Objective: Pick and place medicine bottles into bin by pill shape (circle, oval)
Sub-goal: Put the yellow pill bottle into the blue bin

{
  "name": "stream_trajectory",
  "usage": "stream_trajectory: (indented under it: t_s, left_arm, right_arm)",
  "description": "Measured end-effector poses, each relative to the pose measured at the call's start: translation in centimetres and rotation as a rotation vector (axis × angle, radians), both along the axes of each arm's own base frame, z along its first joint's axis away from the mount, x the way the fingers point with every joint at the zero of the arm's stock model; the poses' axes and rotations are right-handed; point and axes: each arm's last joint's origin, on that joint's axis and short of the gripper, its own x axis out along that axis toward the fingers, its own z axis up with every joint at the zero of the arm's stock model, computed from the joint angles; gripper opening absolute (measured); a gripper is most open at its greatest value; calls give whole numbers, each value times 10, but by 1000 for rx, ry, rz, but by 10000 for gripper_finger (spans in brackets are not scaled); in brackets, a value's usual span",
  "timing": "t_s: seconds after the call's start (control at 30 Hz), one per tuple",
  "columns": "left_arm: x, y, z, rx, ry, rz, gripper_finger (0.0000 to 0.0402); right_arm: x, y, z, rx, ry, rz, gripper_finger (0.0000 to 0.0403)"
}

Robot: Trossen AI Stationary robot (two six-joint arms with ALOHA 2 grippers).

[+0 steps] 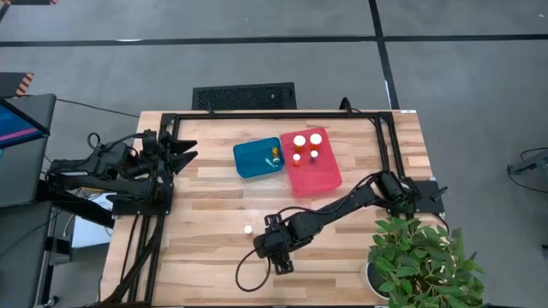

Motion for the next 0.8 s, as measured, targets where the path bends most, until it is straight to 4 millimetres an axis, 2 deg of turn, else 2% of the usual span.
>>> stream_trajectory:
  t_s: [0.13, 0.63, 0.8]
  left_arm:
    - [0, 0, 0, 0, 1, 0, 259]
    - [0, 0, 0, 0, 1, 0, 259]
    - [0, 0, 0, 0, 0, 0, 259]
  right_arm:
    - [0, 0, 0, 0, 0, 1, 225]
    - [0, 0, 0, 1, 0, 0, 114]
    - [0, 0, 1, 1, 0, -1, 103]
